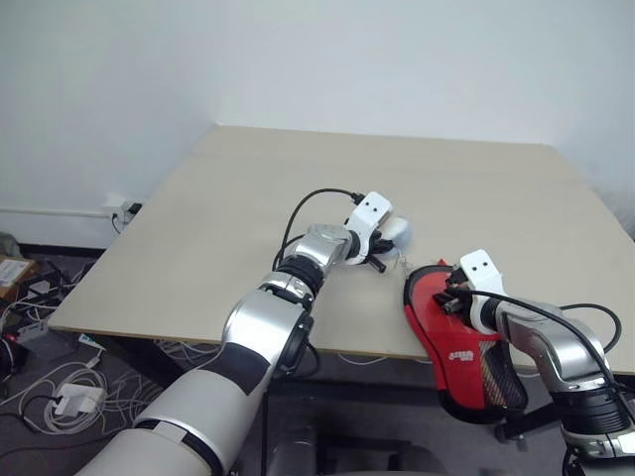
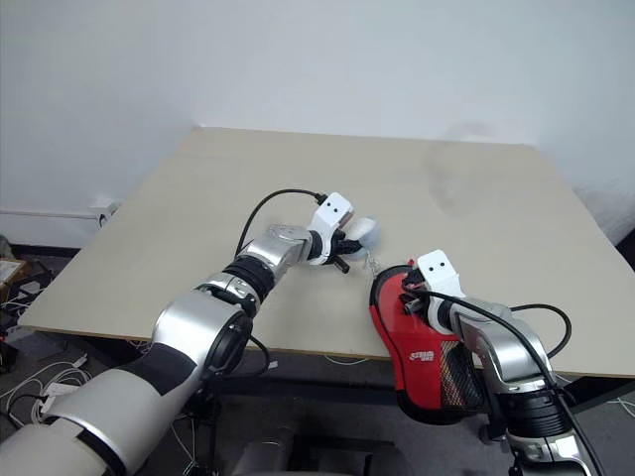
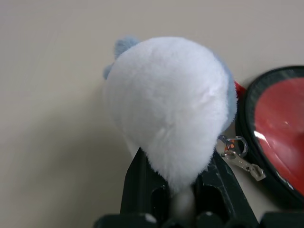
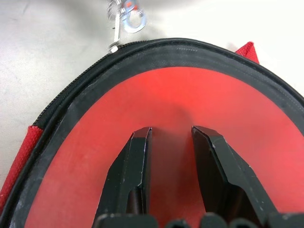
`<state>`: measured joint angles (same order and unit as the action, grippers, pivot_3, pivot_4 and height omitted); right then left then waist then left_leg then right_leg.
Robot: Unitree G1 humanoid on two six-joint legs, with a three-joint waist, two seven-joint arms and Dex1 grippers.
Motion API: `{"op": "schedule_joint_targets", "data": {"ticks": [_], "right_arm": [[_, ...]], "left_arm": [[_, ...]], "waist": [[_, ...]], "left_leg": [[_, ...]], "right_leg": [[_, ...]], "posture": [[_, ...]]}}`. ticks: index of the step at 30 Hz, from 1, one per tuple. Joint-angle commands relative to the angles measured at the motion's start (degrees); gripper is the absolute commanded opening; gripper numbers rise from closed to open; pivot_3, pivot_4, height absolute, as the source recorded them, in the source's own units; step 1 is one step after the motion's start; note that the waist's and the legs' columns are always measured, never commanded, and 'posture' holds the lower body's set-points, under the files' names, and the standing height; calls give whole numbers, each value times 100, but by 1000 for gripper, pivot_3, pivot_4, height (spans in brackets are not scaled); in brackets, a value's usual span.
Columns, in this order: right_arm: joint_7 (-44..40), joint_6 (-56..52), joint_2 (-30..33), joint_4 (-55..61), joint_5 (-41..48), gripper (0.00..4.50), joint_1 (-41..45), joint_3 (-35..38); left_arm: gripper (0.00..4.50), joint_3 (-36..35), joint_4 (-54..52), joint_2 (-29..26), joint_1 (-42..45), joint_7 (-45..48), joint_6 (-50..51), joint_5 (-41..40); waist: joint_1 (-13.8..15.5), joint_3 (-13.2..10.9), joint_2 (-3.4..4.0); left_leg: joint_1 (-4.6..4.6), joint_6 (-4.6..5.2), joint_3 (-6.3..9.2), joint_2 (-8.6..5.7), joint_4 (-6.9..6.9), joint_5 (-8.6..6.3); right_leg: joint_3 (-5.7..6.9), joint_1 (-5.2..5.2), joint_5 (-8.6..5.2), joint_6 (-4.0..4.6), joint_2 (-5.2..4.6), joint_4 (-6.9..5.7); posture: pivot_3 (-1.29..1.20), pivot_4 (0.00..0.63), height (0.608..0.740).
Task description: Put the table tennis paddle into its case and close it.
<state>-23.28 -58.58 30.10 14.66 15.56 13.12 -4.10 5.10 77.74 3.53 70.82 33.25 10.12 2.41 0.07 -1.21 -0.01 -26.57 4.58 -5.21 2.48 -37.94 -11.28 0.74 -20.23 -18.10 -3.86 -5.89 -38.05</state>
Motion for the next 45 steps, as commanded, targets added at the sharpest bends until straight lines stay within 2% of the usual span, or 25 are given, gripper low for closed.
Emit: {"op": "schedule_joint_targets", "data": {"ticks": [1,10,18,27,32,38,44,45], "right_arm": [[25,-433,-55,-109,-34,1400,-374,-328],[213,-411,-69,294,-41,1400,-709,-261],[230,-418,-18,418,-18,1400,-786,-139],[77,-286,49,243,73,1400,-507,237],[125,-155,-125,65,254,1400,-183,766],[385,21,-432,-211,340,1400,375,1287],[444,155,-567,-473,407,1400,968,1536],[438,146,-559,-513,414,1806,1064,1546]], "left_arm": [[101,-246,-144,80,501,-468,-341,6],[101,-214,-84,741,449,-465,-623,186],[2934,-173,-144,816,222,425,-798,172],[2934,-416,-358,386,-136,1888,-621,-151],[2934,-587,-586,-16,-291,2782,-341,-420],[2934,-480,-1070,-396,-695,3396,-213,-454],[2934,-101,-1890,-423,-1379,3566,-200,-308],[2970,-8,-2128,-384,-1539,3599,-193,-313]], "waist": [[0,0,-1],[2,0,-5],[4,1,-9],[4,1,-9],[-1,1,-8],[-1,-2,-3],[-1,-4,1],[-1,-4,1]], "left_leg": [[0,0,0,0,1,0],[-1,-1,12,-3,-1,0],[-1,-1,13,-4,-1,0],[-1,-1,13,-3,-2,0],[-1,-1,13,-2,-1,0],[-4,-18,8,-4,-1,11],[-5,-25,0,-3,0,16],[-6,-25,-3,-3,0,16]], "right_leg": [[0,-1,0,0,0,0],[0,0,0,0,-1,1],[1,1,0,0,-3,2],[2,1,0,1,-4,2],[2,0,0,1,-3,0],[0,-5,0,1,-4,-4],[-5,-10,0,1,-4,-10],[-6,-10,0,1,-4,-12]], "posture": [[0,0,715],[0,0,715],[0,0,715],[0,0,715],[0,0,715],[0,0,715],[0,0,715],[0,0,715]]}}
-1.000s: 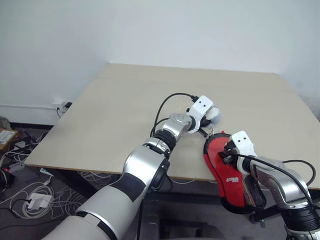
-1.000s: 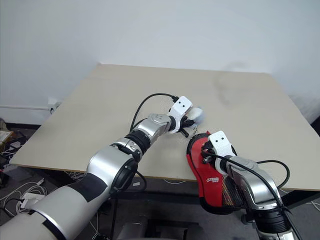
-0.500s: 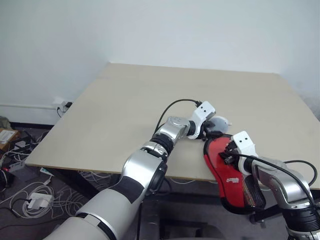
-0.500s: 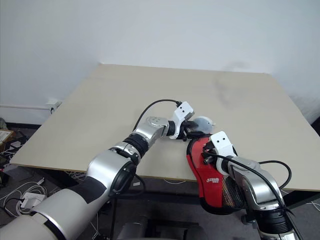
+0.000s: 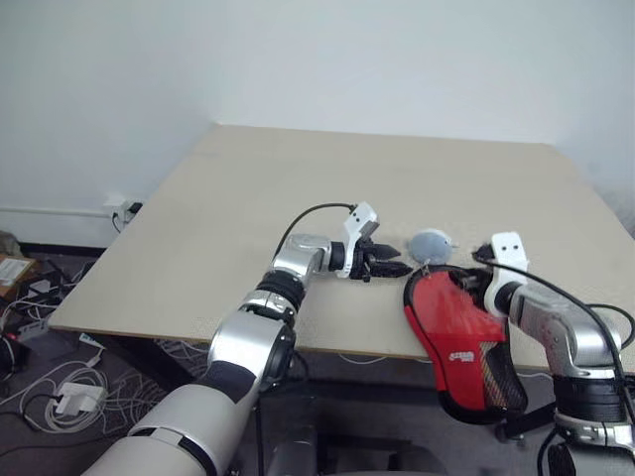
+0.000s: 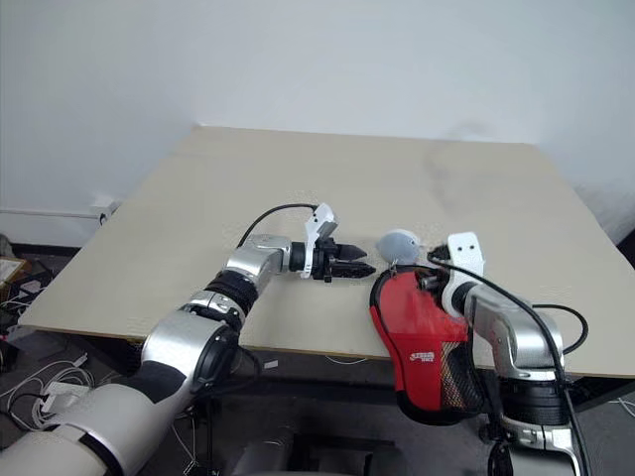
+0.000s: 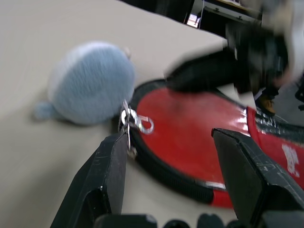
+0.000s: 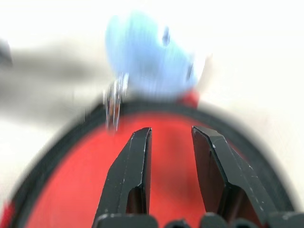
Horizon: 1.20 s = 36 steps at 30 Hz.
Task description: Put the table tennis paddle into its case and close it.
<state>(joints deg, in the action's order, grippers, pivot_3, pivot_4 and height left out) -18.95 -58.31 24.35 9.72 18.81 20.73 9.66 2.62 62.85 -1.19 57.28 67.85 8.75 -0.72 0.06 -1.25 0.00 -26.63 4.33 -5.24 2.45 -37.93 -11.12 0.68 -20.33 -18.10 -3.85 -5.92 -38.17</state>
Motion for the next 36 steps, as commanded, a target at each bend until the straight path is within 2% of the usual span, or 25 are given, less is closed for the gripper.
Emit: {"op": "schedule_joint_targets", "data": {"ticks": [1,7,12,20,31,34,36], "right_arm": [[0,137,34,-57,81,2022,371,165],[122,295,8,-647,-65,4118,826,98],[281,534,-123,-1295,-216,4118,1240,2],[260,501,-444,-2147,-35,4118,1842,105],[363,498,-677,-2978,-178,4118,2064,-81],[449,587,-690,-3057,-208,3472,2094,-51],[485,635,-712,-3064,-199,2797,2104,-14]], "left_arm": [[2970,303,-838,129,-302,125,-1,-27],[2970,769,-1591,501,-816,-294,-10,60],[2970,1060,-1789,872,-978,-645,29,100],[2970,1807,-1331,1194,-1181,-1443,-358,638],[2970,2017,-1139,1307,-1132,-2079,-280,698],[2970,2032,-1226,1293,-1145,-2073,-217,655],[2970,2055,-1279,1278,-1165,-2065,-179,645]], "waist": [[1,0,1],[-1,1,2],[-2,1,8],[-9,-1,25],[-10,2,28],[-11,2,29],[-11,2,29]], "left_leg": [[0,-1,-7,0,0,1],[-1,0,-17,0,-2,1],[0,0,-19,1,-1,1],[1,1,-20,1,0,1],[6,7,-20,2,-3,-3],[6,7,-20,2,-3,-3],[6,7,-20,2,-3,-3]], "right_leg": [[-1,0,0,0,0,-2],[-4,-3,0,0,-2,-7],[-11,-8,-1,-1,-2,-15],[-25,-11,-1,-1,-1,-30],[-25,-14,-1,-1,-1,-34],[-25,-15,-1,-1,-1,-36],[-25,-16,-1,-1,-1,-36]], "posture": [[0,0,715],[0,0,715],[0,0,715],[0,0,715],[0,0,715],[0,0,715],[0,0,715]]}}
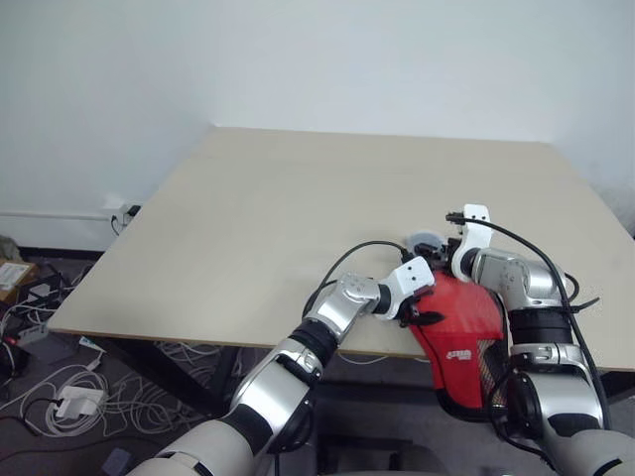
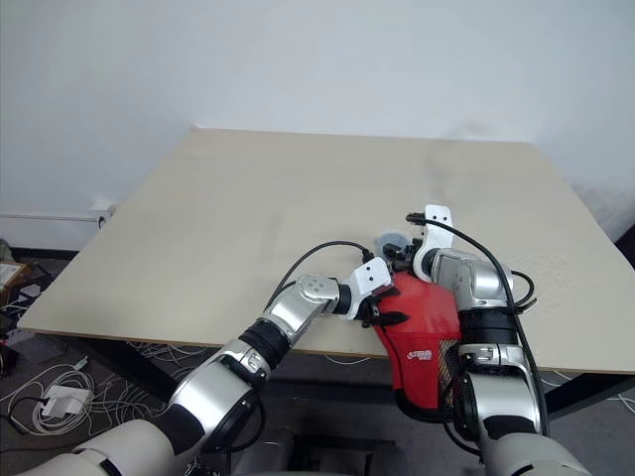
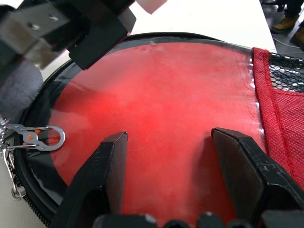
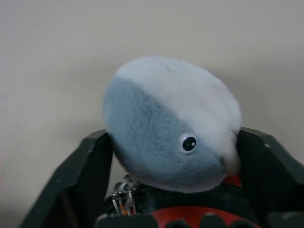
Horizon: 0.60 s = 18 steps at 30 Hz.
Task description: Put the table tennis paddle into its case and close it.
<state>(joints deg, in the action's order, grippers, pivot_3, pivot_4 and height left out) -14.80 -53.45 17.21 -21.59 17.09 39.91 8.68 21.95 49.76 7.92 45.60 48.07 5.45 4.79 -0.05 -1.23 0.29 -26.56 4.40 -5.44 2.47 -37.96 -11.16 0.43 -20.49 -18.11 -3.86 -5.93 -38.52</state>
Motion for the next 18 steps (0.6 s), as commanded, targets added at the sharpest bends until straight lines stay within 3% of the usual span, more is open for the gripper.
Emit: {"op": "schedule_joint_targets", "data": {"ticks": [1,6,8,18], "right_arm": [[97,215,-18,78,-29,2424,193,107],[349,539,-107,45,-55,837,260,289],[476,669,-117,54,-102,461,247,328],[1101,840,-72,651,-47,359,-89,798]], "left_arm": [[2970,142,10,354,-8,-75,177,97],[2970,292,54,306,-14,-109,394,219],[2970,335,152,328,35,-240,561,271],[2970,652,295,342,160,-251,932,445]], "waist": [[0,0,0],[1,0,0],[4,0,0],[10,2,-3]], "left_leg": [[0,0,0,0,0,0],[0,-1,-1,0,0,1],[0,-6,-1,-1,-1,3],[3,14,0,-1,-3,-9]], "right_leg": [[0,0,0,0,0,0],[0,-1,0,0,0,0],[0,0,0,0,0,0],[5,6,0,0,-1,0]], "posture": [[0,0,715],[0,0,715],[0,0,715],[0,0,715]]}}
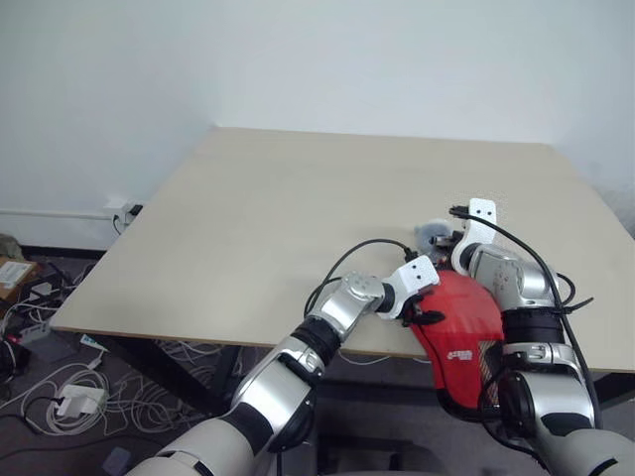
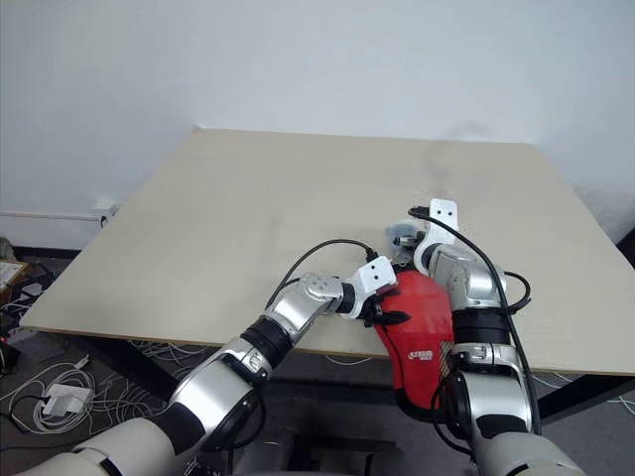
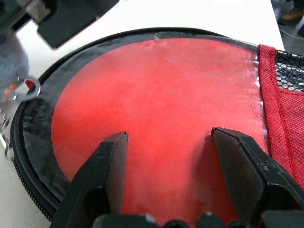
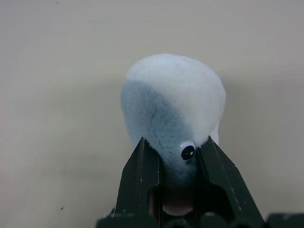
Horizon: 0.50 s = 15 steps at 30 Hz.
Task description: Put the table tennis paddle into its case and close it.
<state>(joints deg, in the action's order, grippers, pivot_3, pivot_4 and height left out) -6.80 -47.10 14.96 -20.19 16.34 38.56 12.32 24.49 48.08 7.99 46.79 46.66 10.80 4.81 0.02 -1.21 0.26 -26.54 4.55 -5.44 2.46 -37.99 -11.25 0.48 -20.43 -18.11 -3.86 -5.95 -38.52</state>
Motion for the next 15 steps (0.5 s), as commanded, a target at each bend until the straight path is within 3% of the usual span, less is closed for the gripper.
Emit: {"op": "schedule_joint_targets", "data": {"ticks": [1,15], "right_arm": [[379,163,181,581,37,359,8,524],[426,-1379,1228,2321,464,357,-1349,1815]], "left_arm": [[2970,443,460,334,44,-83,413,456],[2970,648,439,348,21,127,424,394]], "waist": [[7,0,0],[46,3,4]], "left_leg": [[0,0,0,0,0,0],[-2,7,10,-3,0,-4]], "right_leg": [[0,0,0,0,0,0],[4,5,-1,2,-11,8]], "posture": [[0,0,715],[0,0,715]]}}
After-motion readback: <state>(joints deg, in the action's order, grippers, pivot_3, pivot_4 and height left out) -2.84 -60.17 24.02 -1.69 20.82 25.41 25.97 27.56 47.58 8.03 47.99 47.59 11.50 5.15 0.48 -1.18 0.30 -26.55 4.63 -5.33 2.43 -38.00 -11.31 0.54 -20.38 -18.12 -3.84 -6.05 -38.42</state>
